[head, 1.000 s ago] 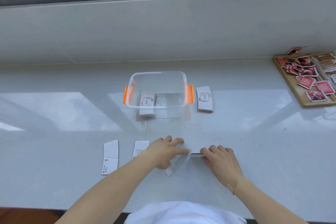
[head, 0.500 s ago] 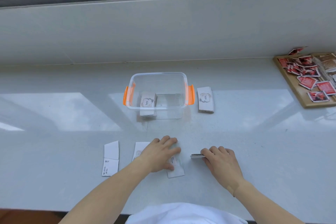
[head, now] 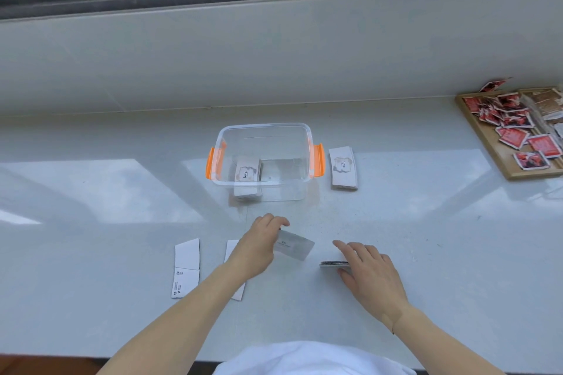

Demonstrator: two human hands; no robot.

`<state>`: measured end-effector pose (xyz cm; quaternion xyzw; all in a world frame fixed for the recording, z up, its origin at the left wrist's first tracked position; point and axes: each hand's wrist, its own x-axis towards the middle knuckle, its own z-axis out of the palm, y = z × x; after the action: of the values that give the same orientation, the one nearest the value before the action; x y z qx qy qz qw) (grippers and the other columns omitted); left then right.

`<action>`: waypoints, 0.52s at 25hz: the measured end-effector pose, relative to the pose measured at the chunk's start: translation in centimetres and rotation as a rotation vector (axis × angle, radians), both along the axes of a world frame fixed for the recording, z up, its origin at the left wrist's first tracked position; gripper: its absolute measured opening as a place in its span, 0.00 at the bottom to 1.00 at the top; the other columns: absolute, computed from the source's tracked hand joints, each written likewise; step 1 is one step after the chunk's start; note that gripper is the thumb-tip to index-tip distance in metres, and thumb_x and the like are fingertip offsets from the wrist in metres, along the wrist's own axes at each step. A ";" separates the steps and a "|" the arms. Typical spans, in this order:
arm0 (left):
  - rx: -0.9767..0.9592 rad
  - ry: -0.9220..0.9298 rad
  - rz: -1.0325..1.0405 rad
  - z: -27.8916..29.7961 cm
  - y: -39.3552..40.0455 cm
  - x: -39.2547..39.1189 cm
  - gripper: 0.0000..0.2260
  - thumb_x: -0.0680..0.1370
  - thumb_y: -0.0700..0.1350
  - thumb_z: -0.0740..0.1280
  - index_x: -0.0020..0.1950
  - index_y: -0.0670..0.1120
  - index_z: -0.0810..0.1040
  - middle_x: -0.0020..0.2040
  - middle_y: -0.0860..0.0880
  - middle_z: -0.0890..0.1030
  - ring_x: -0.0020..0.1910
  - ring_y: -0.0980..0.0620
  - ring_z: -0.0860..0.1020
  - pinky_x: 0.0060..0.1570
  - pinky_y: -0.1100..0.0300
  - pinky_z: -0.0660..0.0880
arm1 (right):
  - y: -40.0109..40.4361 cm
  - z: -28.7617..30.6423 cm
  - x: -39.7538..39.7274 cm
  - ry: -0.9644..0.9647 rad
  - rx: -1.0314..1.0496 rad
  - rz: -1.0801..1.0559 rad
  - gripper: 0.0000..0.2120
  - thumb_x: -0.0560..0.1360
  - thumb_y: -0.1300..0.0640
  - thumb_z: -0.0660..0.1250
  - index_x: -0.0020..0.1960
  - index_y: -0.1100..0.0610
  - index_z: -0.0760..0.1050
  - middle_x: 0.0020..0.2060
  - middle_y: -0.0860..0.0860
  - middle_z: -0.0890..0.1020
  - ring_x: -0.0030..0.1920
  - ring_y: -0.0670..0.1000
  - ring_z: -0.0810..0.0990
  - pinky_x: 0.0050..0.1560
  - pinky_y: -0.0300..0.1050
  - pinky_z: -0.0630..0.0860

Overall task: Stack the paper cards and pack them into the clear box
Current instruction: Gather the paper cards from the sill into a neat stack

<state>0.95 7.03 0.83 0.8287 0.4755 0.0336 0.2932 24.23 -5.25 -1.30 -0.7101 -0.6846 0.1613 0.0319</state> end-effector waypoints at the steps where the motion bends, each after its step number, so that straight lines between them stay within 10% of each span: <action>1: 0.041 -0.062 0.019 0.0 -0.5 0.6 0.17 0.77 0.30 0.58 0.62 0.45 0.73 0.57 0.47 0.73 0.57 0.48 0.70 0.50 0.49 0.74 | 0.0 0.0 0.0 0.022 0.019 -0.010 0.26 0.77 0.48 0.61 0.74 0.47 0.59 0.65 0.46 0.73 0.63 0.52 0.71 0.56 0.48 0.71; 7: -0.137 -0.315 0.073 -0.6 -4.5 5.5 0.14 0.80 0.34 0.59 0.58 0.46 0.81 0.54 0.45 0.78 0.54 0.49 0.77 0.56 0.56 0.73 | -0.1 0.2 -0.3 0.037 0.118 -0.048 0.37 0.71 0.51 0.72 0.74 0.52 0.57 0.69 0.56 0.71 0.66 0.59 0.72 0.56 0.55 0.77; 13: -0.479 -0.317 0.061 -0.4 -6.1 7.7 0.23 0.70 0.36 0.60 0.64 0.49 0.75 0.61 0.50 0.75 0.63 0.55 0.72 0.64 0.65 0.66 | 0.2 -0.6 -0.4 0.061 0.078 -0.057 0.27 0.75 0.54 0.66 0.72 0.49 0.63 0.71 0.52 0.67 0.69 0.57 0.67 0.60 0.53 0.72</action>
<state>8.68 0.98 0.45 0.7057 0.4429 0.0580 0.5500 23.86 -5.05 -1.86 -0.7223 -0.6686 0.1549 0.0850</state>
